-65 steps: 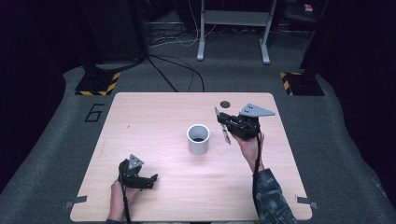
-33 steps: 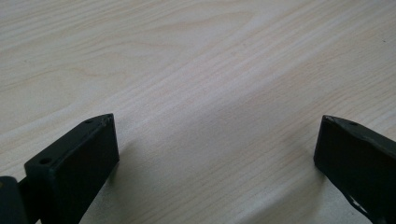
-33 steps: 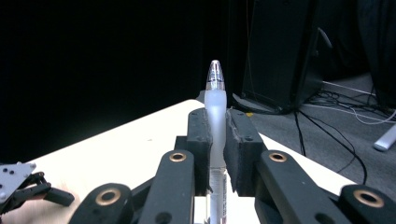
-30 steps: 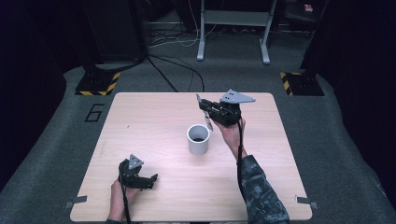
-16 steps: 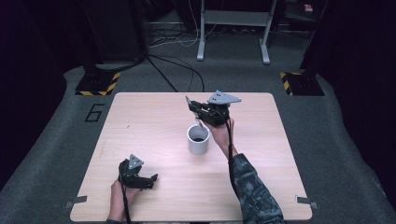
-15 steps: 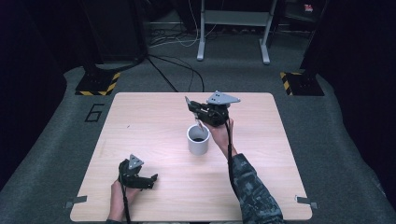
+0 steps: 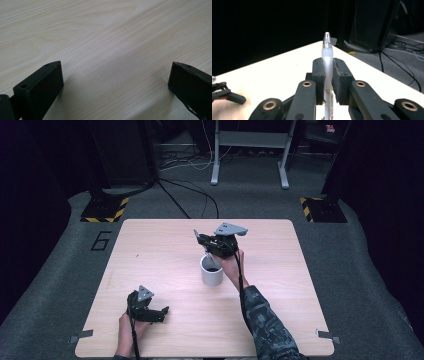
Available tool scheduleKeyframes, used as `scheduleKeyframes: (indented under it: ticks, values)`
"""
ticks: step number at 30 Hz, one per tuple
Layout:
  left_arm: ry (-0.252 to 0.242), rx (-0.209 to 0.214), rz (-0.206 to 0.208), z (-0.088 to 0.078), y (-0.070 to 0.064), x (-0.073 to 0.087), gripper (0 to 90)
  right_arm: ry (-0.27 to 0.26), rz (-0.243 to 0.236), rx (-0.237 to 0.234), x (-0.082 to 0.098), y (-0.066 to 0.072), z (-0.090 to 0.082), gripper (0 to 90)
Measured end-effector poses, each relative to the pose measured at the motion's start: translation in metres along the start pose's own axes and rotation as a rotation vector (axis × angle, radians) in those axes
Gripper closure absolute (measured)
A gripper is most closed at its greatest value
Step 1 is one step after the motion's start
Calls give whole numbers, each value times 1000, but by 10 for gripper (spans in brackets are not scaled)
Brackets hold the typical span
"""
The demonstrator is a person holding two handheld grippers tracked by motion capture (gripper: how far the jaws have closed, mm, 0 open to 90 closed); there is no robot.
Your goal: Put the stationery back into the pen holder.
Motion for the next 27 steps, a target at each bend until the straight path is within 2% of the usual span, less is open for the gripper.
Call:
scheduleKeyframes:
  ticks: [5, 7, 10, 12, 15, 18, 20, 24, 27]
  values:
    - [0, -2, 1, 0, 0, 0, 0, 30, 0, -16, 8, 3, 9, 806]
    - [0, -5, 4, 0, 0, 0, 0, 44, -14, -13, 11, 3, 12, 805]
    - [-8, -1, -8, 0, 0, 0, 0, 61, -1, -17, 16, 3, 14, 805]
    - [-6, -2, -6, 0, 0, 0, 0, 74, -3, -14, 20, 2, 15, 805]
    - [-6, -3, -6, 0, 0, 0, 0, 85, 18, -19, 25, 2, 14, 804]
    - [-7, -3, -6, 0, 0, 0, 0, 107, 11, -22, 30, 2, 15, 804]
    - [-6, -2, -6, 0, 0, 0, 0, 135, 23, -24, 32, 2, 16, 803]
    - [-6, -2, -6, 0, 0, 0, 0, 154, 39, -26, 36, 1, 16, 800]
    - [-6, -2, -6, 0, 0, 0, 0, 177, 28, -24, 39, 1, 16, 798]
Point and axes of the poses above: each handheld gripper's, and its own axes: z roughly forward along the jaws, x roughly out of its underside, y roughly to its left, the point moved 2 cm from there along z, roughly forward along the jaws, and after that the axes turned 15 degrees about y, right-handed, at the moved point
